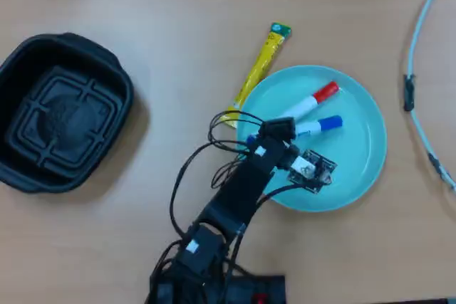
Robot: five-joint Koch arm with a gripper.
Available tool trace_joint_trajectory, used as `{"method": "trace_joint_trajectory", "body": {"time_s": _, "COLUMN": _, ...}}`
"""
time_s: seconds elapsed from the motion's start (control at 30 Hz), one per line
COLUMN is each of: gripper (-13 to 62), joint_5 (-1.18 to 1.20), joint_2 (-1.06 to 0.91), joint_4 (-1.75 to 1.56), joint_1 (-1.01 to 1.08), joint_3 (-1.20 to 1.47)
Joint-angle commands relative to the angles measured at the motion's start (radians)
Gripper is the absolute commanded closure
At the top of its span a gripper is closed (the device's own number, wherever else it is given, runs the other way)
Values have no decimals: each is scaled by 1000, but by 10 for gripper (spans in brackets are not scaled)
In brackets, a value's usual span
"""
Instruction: Pick up the blue pen and put it in the black bowl
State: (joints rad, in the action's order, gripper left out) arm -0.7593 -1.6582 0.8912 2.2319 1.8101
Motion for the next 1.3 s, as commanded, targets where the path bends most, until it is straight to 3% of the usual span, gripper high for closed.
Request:
{"method": "trace_joint_trajectory", "body": {"time_s": 0.0, "gripper": 554, "joint_5": 12, "joint_2": -72, "joint_4": -32, "joint_1": -5, "joint_3": -49}}
{"method": "trace_joint_trajectory", "body": {"time_s": 1.27, "gripper": 554, "joint_5": 186, "joint_2": -704, "joint_4": -25, "joint_1": -304, "joint_3": 155}}
